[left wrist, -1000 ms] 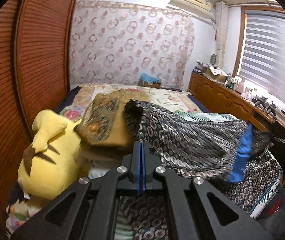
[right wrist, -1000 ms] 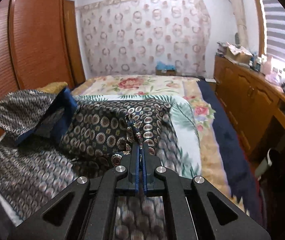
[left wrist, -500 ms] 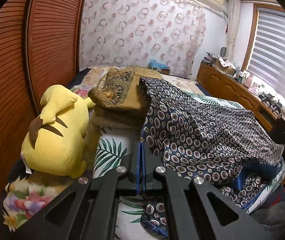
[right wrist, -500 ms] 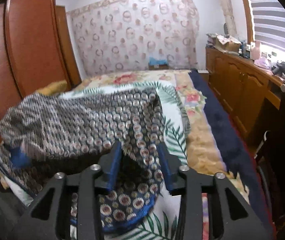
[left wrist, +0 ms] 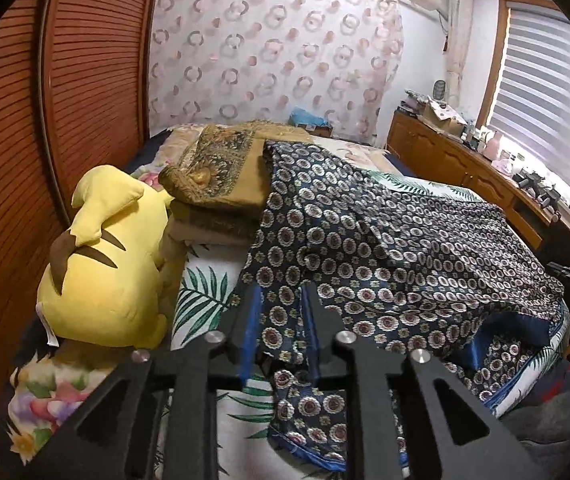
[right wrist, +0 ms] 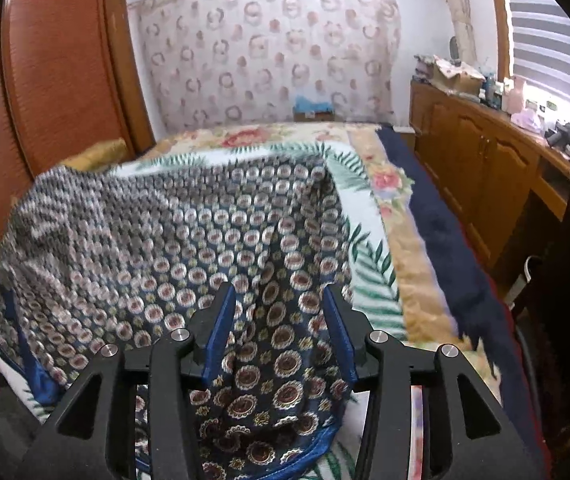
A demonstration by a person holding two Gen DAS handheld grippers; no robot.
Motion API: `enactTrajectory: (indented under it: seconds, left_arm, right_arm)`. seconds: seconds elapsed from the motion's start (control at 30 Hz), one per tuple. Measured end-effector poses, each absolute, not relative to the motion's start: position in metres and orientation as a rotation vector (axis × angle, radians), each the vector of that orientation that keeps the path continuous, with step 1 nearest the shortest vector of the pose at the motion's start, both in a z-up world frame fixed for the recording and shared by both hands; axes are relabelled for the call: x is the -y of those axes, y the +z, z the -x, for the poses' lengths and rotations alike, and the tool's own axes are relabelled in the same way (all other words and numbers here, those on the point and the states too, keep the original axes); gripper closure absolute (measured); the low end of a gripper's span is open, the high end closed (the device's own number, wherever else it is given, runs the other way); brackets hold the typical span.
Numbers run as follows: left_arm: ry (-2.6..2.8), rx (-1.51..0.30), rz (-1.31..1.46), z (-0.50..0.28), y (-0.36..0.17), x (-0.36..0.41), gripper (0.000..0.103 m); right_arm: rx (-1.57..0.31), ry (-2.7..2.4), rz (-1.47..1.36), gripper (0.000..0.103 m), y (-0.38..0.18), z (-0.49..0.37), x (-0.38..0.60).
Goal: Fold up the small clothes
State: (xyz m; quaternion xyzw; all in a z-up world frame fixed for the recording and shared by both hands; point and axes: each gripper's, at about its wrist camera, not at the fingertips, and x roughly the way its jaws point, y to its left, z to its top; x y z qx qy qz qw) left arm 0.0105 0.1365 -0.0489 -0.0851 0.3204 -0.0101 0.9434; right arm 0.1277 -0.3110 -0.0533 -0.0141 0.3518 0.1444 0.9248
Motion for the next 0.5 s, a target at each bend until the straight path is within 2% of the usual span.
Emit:
enactTrajectory:
  seconds: [0.23, 0.33, 0.5]
  left_arm:
    - [-0.076, -0.696, 0.179, -0.007, -0.059, -0.102, 0.083]
    - [-0.12, -0.726, 0.174, -0.01, -0.069, -0.081, 0.083]
    - [-0.191, -0.766, 0.191, -0.017, -0.082, -0.049, 0.083]
  right_arm:
    - [-0.784, 0.247, 0.086, 0.057, -0.076, -0.132, 0.293]
    - [-0.776, 0.24, 0.102, 0.05, -0.083, -0.129, 0.289]
    - [-0.76, 0.225, 0.087, 0.047, -0.084, -0.126, 0.29]
